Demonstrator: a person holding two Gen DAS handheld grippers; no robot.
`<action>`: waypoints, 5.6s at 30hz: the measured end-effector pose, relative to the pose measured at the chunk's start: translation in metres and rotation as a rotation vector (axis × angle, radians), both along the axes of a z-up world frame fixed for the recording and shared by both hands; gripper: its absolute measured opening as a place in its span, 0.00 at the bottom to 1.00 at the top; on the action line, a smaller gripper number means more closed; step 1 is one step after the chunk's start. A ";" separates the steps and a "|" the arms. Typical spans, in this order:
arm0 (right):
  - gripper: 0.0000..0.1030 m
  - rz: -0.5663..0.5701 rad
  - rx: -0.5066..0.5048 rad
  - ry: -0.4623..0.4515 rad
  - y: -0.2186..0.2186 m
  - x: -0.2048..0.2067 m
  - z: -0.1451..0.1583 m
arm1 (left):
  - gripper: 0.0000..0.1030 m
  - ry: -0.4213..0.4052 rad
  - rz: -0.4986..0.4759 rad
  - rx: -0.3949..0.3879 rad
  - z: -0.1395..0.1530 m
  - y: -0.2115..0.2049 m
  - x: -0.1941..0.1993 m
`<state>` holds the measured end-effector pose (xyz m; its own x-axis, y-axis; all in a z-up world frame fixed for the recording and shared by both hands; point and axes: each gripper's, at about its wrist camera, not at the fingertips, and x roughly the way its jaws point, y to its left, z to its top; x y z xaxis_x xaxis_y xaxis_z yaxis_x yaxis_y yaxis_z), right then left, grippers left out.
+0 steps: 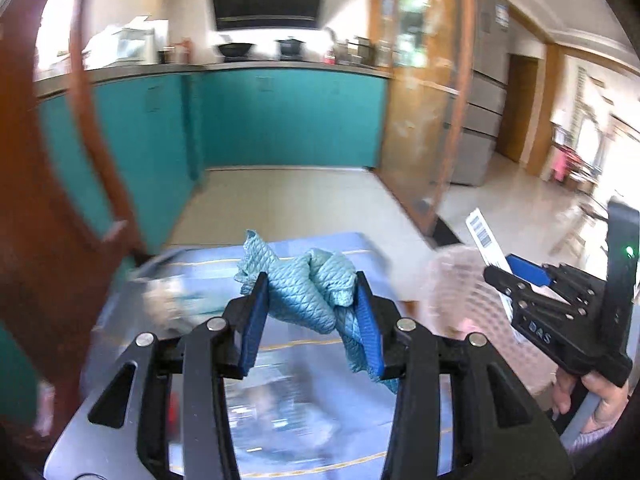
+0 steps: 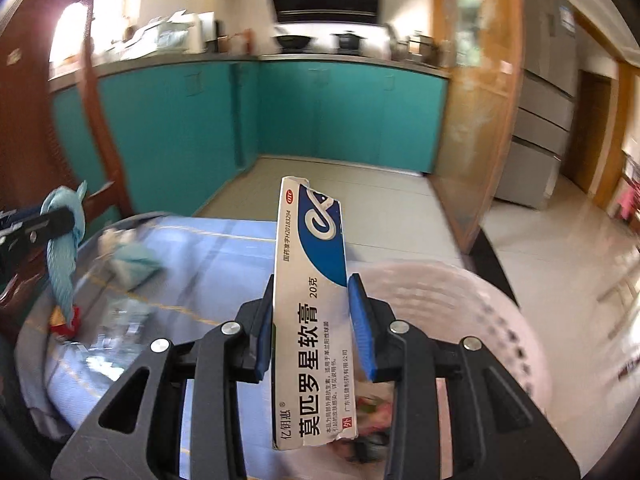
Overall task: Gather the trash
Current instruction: 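Carry cloth and box over the basket and open both tools, then grasp the red snack wrapper with the left tool while the right tool grasps the face mask, then hold the red wrapper in the left tool while the right tool holds the mask, then carry wrapper and mask over the basket and open both tools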
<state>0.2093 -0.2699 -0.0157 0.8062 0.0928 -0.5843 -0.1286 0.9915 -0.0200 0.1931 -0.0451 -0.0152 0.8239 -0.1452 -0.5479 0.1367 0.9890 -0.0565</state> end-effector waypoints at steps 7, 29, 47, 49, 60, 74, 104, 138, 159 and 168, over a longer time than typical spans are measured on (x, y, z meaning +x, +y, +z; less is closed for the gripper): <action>0.33 -0.202 0.002 0.089 -0.071 -0.004 -0.023 | 0.41 0.126 -0.217 -0.007 -0.036 -0.098 0.035; 0.58 -0.068 0.058 0.121 -0.002 0.024 -0.020 | 0.81 0.123 0.242 0.215 -0.054 0.025 0.003; 0.22 0.556 -0.072 0.359 0.290 0.116 -0.103 | 0.81 0.293 0.304 0.052 -0.091 0.135 -0.042; 0.15 0.552 -0.066 0.341 0.282 0.111 -0.100 | 0.81 0.314 0.306 0.043 -0.097 0.139 -0.034; 0.11 0.474 -0.016 0.215 0.192 0.068 -0.042 | 0.47 0.441 0.323 0.002 -0.140 0.140 0.009; 0.12 0.336 -0.050 0.196 0.132 0.032 -0.044 | 0.34 0.218 0.324 0.070 -0.075 0.105 -0.021; 0.12 0.315 -0.081 0.175 0.123 0.013 -0.049 | 0.35 0.172 0.244 0.098 -0.058 0.070 -0.047; 0.12 0.325 -0.095 0.175 0.127 0.012 -0.051 | 0.35 0.174 0.249 0.092 -0.061 0.078 -0.044; 0.12 0.270 -0.023 0.100 0.092 0.007 -0.027 | 0.35 0.160 0.214 0.073 -0.054 0.070 -0.039; 0.12 -0.086 0.052 0.087 -0.035 0.010 -0.017 | 0.35 0.159 -0.080 -0.016 -0.044 -0.006 0.001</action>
